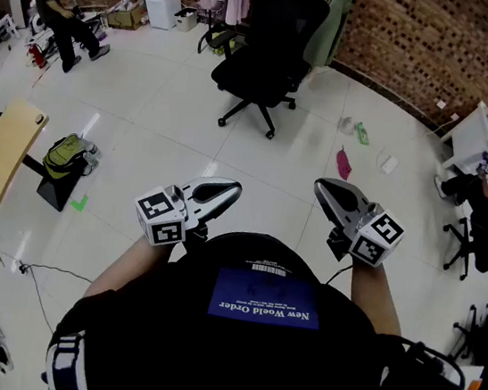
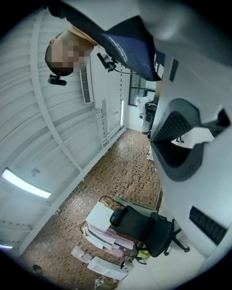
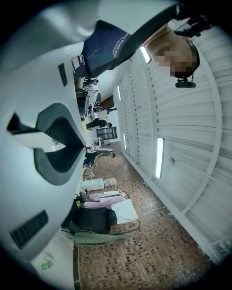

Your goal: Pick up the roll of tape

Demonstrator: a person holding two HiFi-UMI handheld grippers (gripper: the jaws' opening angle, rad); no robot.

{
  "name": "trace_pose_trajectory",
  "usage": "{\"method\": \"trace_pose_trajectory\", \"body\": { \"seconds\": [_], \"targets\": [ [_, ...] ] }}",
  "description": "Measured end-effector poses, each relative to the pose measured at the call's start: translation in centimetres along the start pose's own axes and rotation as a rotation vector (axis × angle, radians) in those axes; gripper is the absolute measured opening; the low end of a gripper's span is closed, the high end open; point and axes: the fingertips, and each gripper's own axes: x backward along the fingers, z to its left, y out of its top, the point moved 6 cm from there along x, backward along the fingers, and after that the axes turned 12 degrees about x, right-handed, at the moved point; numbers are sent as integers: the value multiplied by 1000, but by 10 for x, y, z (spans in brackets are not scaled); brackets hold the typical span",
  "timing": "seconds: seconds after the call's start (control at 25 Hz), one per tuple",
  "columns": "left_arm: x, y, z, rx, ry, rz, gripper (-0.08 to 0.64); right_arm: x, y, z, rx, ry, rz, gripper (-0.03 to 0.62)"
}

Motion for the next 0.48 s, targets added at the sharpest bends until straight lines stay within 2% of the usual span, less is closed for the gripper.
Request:
{"method": "trace_pose_trajectory", "body": {
  "seconds": [0.28, 0.48],
  "targets": [
    [44, 5, 26, 24, -6, 30, 6, -51, -4, 23, -19, 3, 32, -15],
    [43, 5, 43, 52, -18, 38, 6, -65, -11, 17, -38, 6, 60, -15]
  ]
}}
